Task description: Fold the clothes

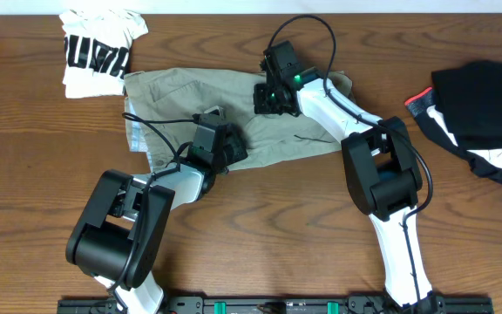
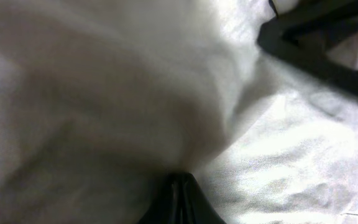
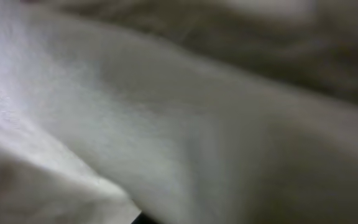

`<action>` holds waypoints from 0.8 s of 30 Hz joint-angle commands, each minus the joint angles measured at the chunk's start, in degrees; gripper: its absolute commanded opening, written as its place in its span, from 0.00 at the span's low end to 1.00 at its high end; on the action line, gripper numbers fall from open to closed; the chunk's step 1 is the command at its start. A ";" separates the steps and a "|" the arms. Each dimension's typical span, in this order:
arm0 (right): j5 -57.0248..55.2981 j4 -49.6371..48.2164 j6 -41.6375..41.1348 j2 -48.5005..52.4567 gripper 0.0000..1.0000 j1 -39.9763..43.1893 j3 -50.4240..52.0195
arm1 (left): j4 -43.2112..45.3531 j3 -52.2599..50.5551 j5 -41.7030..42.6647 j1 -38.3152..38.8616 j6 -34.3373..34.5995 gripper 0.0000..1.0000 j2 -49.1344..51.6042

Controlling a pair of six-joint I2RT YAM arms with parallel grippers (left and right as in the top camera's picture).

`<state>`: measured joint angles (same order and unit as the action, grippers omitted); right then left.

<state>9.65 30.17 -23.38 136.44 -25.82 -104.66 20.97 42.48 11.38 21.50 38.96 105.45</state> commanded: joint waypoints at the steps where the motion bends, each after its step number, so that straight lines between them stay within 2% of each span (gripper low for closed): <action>1: -12.11 -1.05 2.86 1.38 0.01 3.17 0.48 | -2.97 -2.14 -1.60 0.17 -0.26 0.06 2.89; 11: -14.64 -4.72 5.90 1.38 0.02 9.35 0.48 | -3.61 -2.14 -2.03 0.17 -0.28 0.06 2.91; 19: -24.11 -6.45 10.14 1.38 0.02 13.40 0.46 | -3.82 -2.14 -2.54 0.20 -0.28 0.06 2.91; 22: -30.56 -5.29 10.19 1.20 0.01 15.13 -0.11 | -4.09 -2.14 -3.10 0.17 -0.28 0.06 2.91; 24: -30.14 -1.44 10.03 0.57 0.01 16.28 -2.21 | -4.28 -2.16 -3.39 0.17 -0.31 0.06 2.91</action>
<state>-14.72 26.24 -14.79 136.51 -11.20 -104.71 20.03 42.85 10.85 21.56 38.98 105.43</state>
